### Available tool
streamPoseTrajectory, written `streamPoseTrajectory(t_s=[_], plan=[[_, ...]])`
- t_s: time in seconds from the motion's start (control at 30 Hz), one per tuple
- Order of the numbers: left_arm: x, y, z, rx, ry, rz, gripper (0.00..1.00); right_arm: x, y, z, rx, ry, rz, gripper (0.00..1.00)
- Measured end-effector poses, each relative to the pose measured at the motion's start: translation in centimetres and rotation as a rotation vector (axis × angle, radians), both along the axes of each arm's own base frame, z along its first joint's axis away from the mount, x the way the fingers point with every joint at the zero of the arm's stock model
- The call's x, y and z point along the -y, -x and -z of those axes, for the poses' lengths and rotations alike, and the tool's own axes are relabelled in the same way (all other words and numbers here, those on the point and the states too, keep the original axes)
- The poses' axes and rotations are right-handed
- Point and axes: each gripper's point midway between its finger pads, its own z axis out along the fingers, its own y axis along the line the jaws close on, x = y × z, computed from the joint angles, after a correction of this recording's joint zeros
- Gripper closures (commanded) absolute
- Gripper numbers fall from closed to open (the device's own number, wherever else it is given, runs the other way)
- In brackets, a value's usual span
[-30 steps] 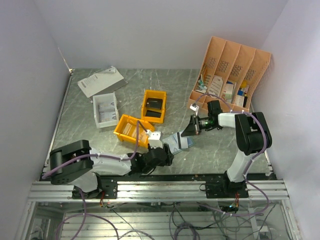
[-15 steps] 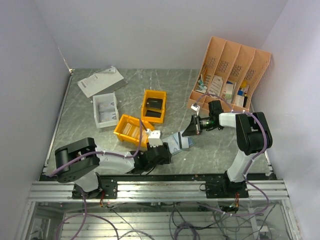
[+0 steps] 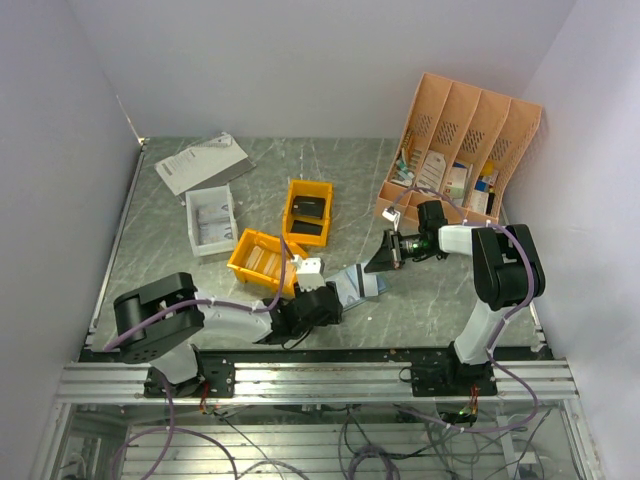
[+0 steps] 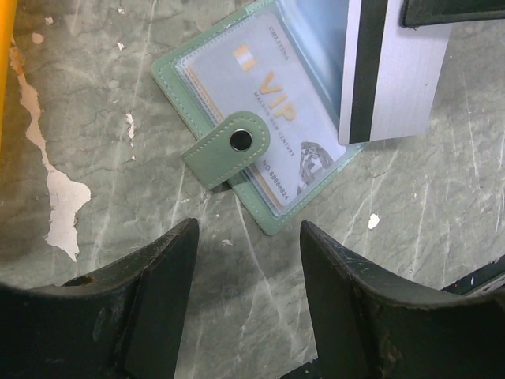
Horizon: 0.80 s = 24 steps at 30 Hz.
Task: Put the credit cards into the card holder
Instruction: Insert the credit card into the card holder.
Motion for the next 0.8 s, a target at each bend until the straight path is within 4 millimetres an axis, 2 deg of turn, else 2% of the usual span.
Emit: streamPoseTrajectory(t_s=[0.53,0.8], plan=[[0.3,-0.8,0.2,-0.014,0.001,-0.026,0.36,0.2,-0.1,0.0,-0.002,0.0,0.007,1.0],[0.6,-1.5,0.4,-0.022,0.014,-0.045,0.43,-0.2,0.5,0.9,-0.048,-0.003,-0.009,1.0]])
